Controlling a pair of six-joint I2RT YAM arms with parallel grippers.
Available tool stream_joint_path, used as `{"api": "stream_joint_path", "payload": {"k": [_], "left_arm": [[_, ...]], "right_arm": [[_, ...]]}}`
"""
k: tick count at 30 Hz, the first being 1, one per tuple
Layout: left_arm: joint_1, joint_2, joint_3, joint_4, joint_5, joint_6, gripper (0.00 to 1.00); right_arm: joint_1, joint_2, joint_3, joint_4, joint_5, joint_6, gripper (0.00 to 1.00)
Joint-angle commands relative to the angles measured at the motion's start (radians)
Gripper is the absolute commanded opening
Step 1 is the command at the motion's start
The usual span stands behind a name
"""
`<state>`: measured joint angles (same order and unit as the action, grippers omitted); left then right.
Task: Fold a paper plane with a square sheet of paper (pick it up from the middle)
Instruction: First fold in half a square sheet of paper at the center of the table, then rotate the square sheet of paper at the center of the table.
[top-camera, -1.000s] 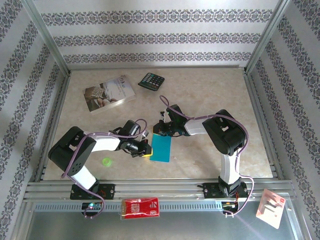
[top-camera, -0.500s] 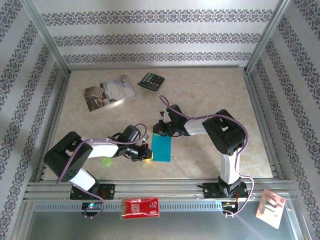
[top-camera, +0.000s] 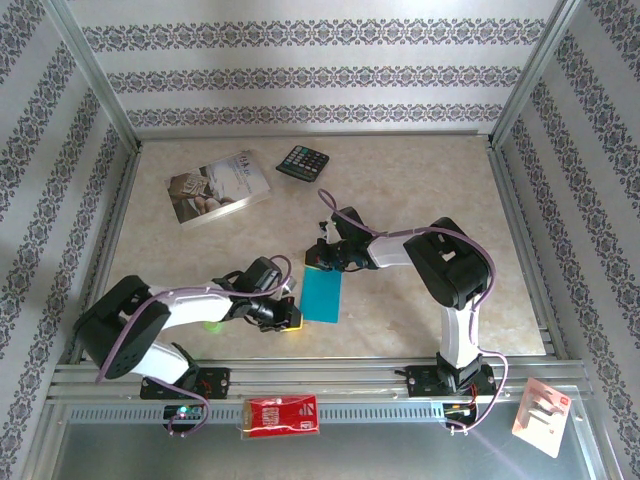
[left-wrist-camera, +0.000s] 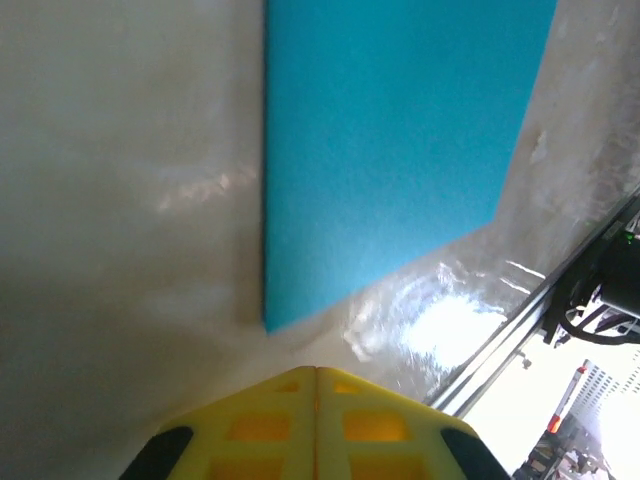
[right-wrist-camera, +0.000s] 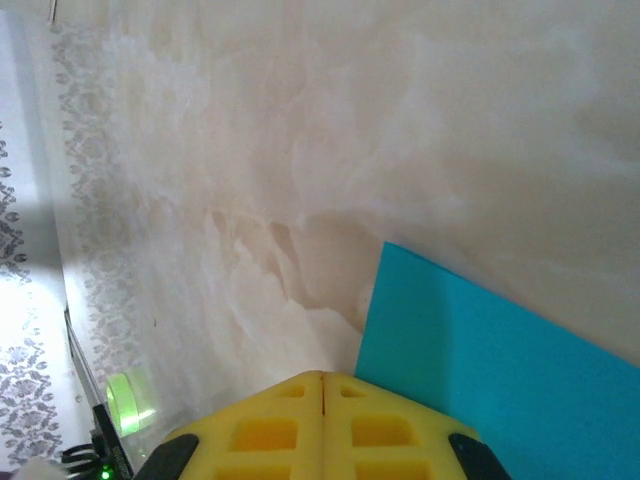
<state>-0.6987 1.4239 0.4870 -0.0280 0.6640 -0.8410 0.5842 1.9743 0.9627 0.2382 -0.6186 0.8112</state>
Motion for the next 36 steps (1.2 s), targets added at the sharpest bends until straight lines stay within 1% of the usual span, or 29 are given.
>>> {"api": "stream_joint_path", "payload": {"k": [1,6,9,11,13,14,16,18,21,23,28,32,36], "left_arm": [[0.01,-0.091,0.039,-0.089,-0.059,0.035,0.12],[0.081,-0.194,0.061,-0.097,-0.152,0.018,0.24],[0.144,-0.186,0.092,-0.077,-0.142,0.006,0.29],[0.171,-0.138,0.128,-0.055,-0.11,0.011,0.29],[0.174,-0.079,0.181,-0.062,-0.101,0.028,0.29],[0.171,-0.041,0.207,-0.058,-0.085,0.038,0.29],[0.169,0.03,0.254,-0.047,-0.071,0.049,0.28],[0.168,0.101,0.307,-0.047,-0.077,0.071,0.26],[0.168,0.219,0.4,-0.079,-0.097,0.117,0.23],[0.167,0.291,0.45,-0.073,-0.106,0.125,0.2],[0.168,0.436,0.539,-0.055,-0.101,0.119,0.13],[0.171,0.493,0.571,-0.073,-0.136,0.118,0.09],[0.171,0.472,0.535,-0.076,-0.17,0.107,0.08]], "right_arm": [[-0.021,0.057,0.015,-0.123,0.03,-0.099,0.0],[-0.033,0.013,0.096,-0.23,-0.102,-0.227,0.0],[-0.05,-0.05,0.129,-0.327,-0.158,-0.313,0.0],[-0.069,-0.116,0.125,-0.396,-0.157,-0.36,0.04],[-0.093,-0.201,0.08,-0.436,-0.114,-0.372,0.08],[-0.108,-0.25,0.039,-0.448,-0.073,-0.358,0.1],[-0.131,-0.342,-0.034,-0.499,0.052,-0.322,0.13],[-0.126,-0.431,-0.105,-0.512,0.142,-0.287,0.17],[-0.092,-0.5,-0.184,-0.445,0.197,-0.21,0.2],[-0.074,-0.482,-0.211,-0.368,0.206,-0.16,0.2],[-0.052,-0.361,-0.202,-0.186,0.162,-0.076,0.17],[-0.057,-0.251,-0.153,-0.16,0.155,-0.081,0.14],[-0.083,-0.167,-0.098,-0.177,0.132,-0.131,0.13]]}}
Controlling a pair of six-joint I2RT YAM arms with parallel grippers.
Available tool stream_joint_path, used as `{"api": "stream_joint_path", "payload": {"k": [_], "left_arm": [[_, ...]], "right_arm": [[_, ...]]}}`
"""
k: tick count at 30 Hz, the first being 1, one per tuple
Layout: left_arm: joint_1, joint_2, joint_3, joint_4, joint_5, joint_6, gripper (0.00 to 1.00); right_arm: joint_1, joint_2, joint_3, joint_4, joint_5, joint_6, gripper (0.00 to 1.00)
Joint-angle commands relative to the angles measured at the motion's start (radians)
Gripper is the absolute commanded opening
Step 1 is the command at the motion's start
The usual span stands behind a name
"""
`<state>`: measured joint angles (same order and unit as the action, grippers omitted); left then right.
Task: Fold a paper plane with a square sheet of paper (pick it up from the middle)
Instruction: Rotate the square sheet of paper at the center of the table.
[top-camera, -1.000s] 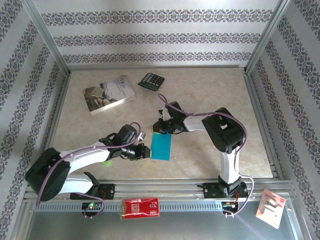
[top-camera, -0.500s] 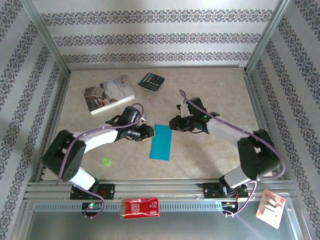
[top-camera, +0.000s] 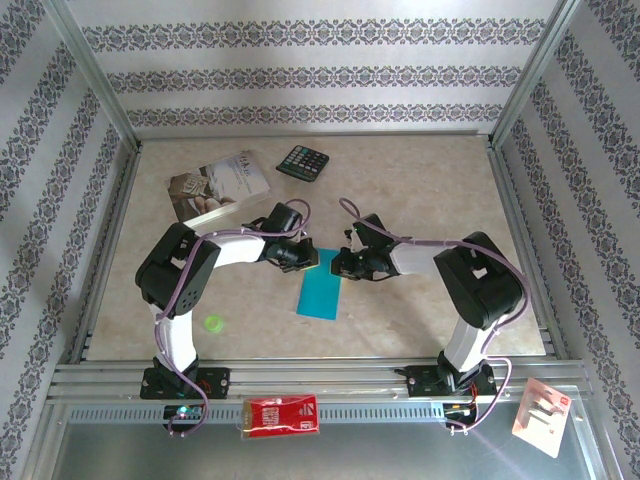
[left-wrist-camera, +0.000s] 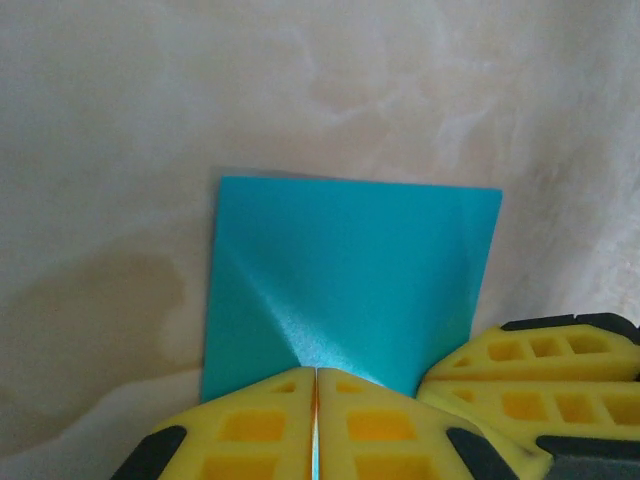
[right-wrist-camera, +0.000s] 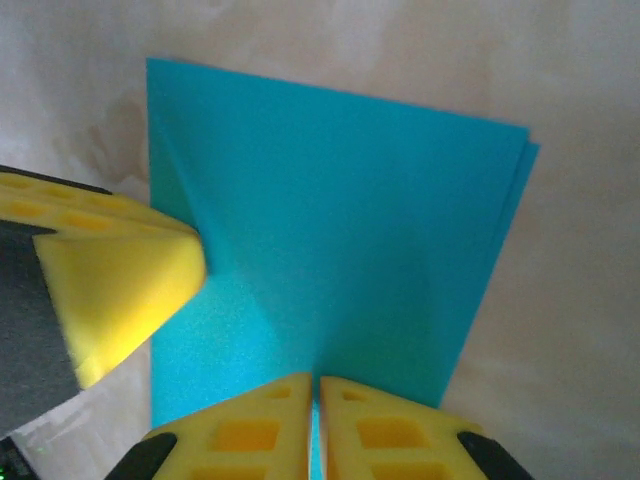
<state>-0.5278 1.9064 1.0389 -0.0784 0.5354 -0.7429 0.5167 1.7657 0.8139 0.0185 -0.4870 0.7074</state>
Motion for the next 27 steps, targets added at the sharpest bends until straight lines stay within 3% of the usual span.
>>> {"api": "stream_joint_path", "payload": {"k": [1,6,10,24,27], "left_arm": [[0.0,-0.024,-0.039,-0.004,-0.043,-0.005,0.08],[-0.001,-0.073,-0.086,0.093,-0.011,-0.067,0.19],[0.0,-0.077,-0.066,0.074,-0.021,-0.062,0.24],[-0.042,-0.155,-0.075,0.038,0.002,-0.113,0.26],[-0.055,-0.146,-0.091,0.029,0.016,-0.135,0.22]], "right_arm": [[-0.026,0.058,0.066,0.036,-0.009,-0.046,0.13],[-0.067,0.124,0.141,-0.016,-0.098,-0.162,0.14],[-0.071,0.11,0.138,-0.041,-0.104,-0.18,0.13],[-0.009,-0.021,-0.065,0.088,0.072,0.083,0.11],[0.001,-0.038,-0.089,0.11,0.11,0.133,0.1]]}}
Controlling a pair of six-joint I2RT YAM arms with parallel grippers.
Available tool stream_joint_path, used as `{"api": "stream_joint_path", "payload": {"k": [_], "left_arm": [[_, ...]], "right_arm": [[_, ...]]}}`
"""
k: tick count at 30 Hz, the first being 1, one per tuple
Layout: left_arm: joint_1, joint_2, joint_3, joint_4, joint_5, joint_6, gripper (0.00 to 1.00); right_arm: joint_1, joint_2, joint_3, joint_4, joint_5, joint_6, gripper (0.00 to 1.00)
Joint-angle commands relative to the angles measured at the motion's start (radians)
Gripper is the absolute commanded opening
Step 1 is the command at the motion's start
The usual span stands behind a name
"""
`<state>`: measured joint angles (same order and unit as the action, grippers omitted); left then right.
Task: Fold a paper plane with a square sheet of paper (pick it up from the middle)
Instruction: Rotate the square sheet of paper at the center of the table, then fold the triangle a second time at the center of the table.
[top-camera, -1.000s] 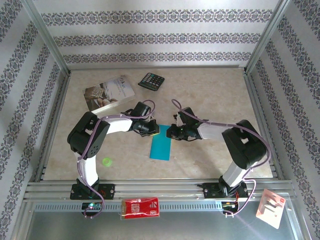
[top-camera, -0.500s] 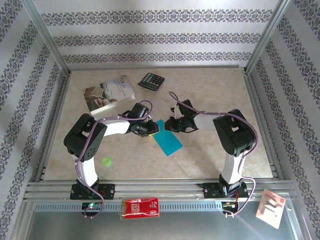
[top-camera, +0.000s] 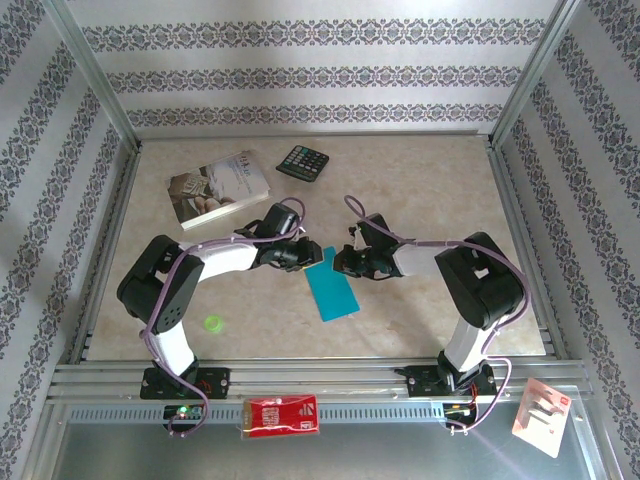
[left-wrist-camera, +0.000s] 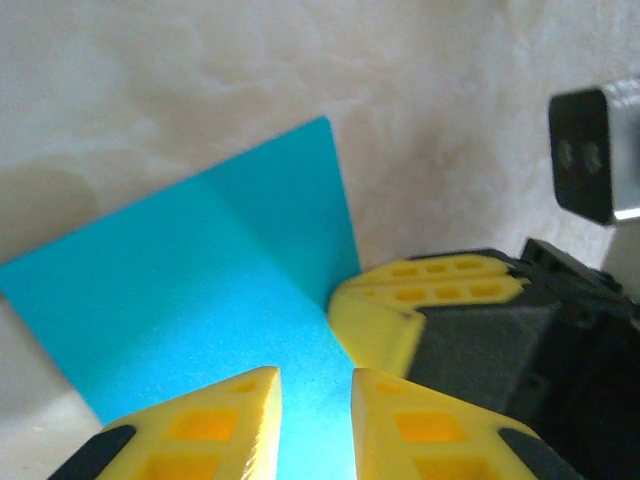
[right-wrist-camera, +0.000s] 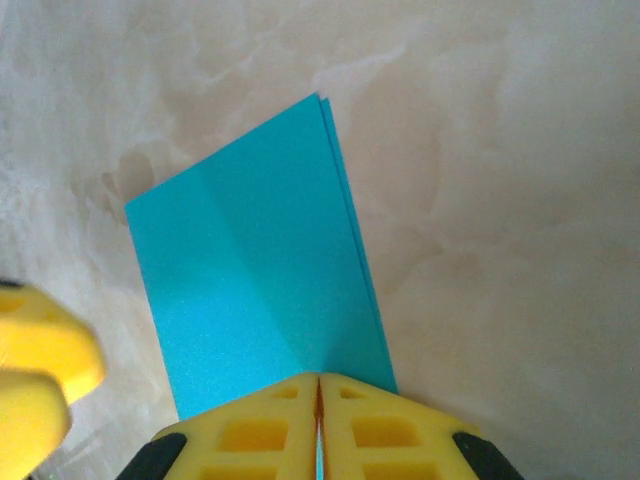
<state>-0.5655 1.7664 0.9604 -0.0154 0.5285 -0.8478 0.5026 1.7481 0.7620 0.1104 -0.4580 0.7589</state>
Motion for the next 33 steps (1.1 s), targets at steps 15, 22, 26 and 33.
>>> {"api": "stream_joint_path", "payload": {"k": [15,22,26,33], "left_arm": [[-0.008,0.071,-0.015,-0.056,0.046,0.001,0.05],[0.001,0.057,-0.028,-0.069,0.05,0.024,0.05],[0.009,0.095,-0.035,-0.069,0.053,0.039,0.04],[0.026,0.141,-0.015,-0.104,0.052,0.085,0.01]], "right_arm": [[0.056,-0.051,-0.105,0.082,0.176,0.177,0.1],[0.049,-0.067,-0.095,0.081,0.148,0.153,0.12],[0.03,-0.101,-0.083,0.075,0.101,0.111,0.17],[-0.009,-0.284,-0.082,-0.184,0.031,-0.013,0.26]]}}
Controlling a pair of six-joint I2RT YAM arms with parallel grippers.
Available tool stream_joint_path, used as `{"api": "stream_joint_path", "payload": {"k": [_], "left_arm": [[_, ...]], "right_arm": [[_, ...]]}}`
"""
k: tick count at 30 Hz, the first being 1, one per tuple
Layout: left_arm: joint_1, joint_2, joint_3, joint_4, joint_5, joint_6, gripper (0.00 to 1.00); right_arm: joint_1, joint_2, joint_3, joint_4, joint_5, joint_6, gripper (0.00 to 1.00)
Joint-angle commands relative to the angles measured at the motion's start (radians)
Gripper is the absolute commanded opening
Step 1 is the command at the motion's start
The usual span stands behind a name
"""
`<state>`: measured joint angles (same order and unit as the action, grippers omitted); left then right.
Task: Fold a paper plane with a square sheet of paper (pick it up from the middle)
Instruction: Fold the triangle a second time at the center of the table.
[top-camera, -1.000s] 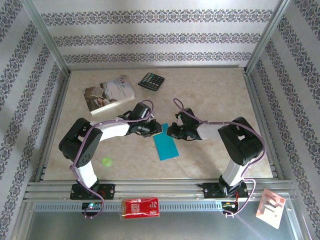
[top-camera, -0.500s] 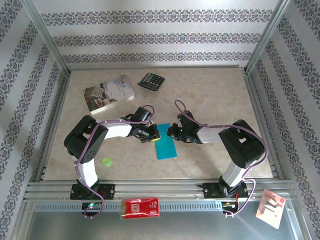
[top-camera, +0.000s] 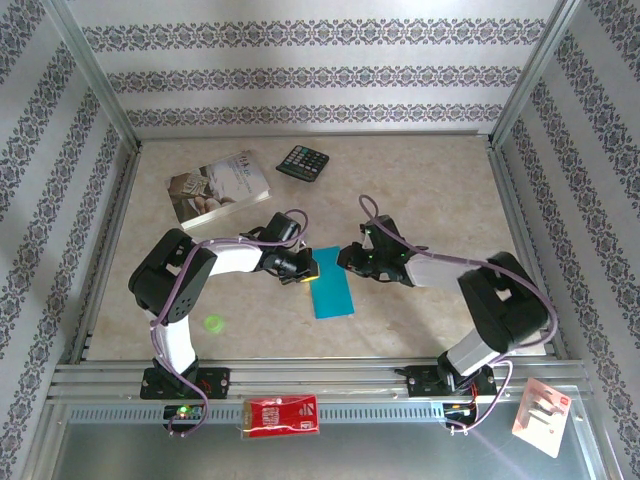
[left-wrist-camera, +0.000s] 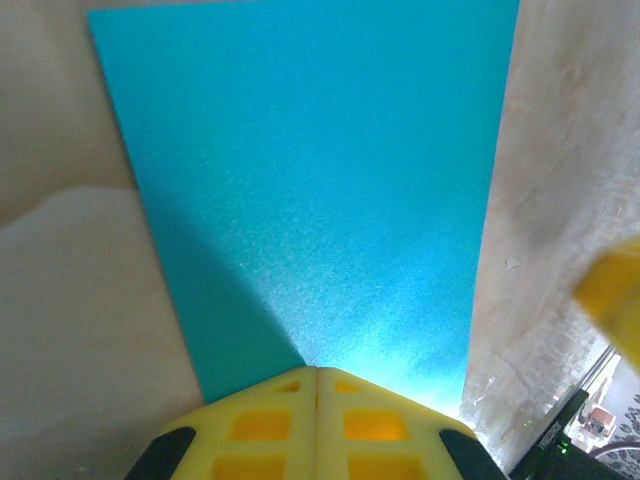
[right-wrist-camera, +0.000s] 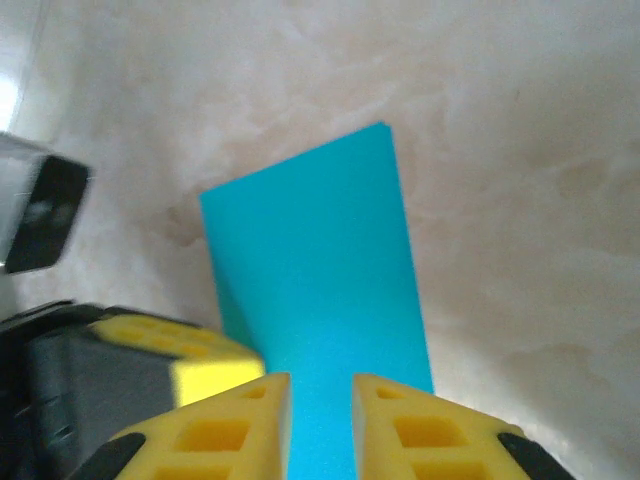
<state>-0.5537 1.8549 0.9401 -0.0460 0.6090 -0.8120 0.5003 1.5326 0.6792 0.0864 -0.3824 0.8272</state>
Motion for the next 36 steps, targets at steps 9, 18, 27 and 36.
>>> {"api": "stream_joint_path", "payload": {"k": [9,18,27,36], "left_arm": [[0.065,0.087,0.056,-0.096,-0.032,0.09,0.0],[0.084,0.107,0.088,-0.135,-0.014,0.131,0.0],[0.084,0.116,0.081,-0.134,-0.008,0.135,0.0],[0.084,0.112,0.08,-0.137,-0.005,0.136,0.0]], "right_arm": [[0.067,-0.21,-0.075,-0.335,-0.056,-0.055,0.3],[0.124,-0.196,-0.107,-0.273,-0.007,0.004,0.31],[0.135,-0.099,-0.079,-0.178,-0.009,0.015,0.31],[0.142,-0.03,-0.073,-0.133,-0.013,0.017,0.31]]}}
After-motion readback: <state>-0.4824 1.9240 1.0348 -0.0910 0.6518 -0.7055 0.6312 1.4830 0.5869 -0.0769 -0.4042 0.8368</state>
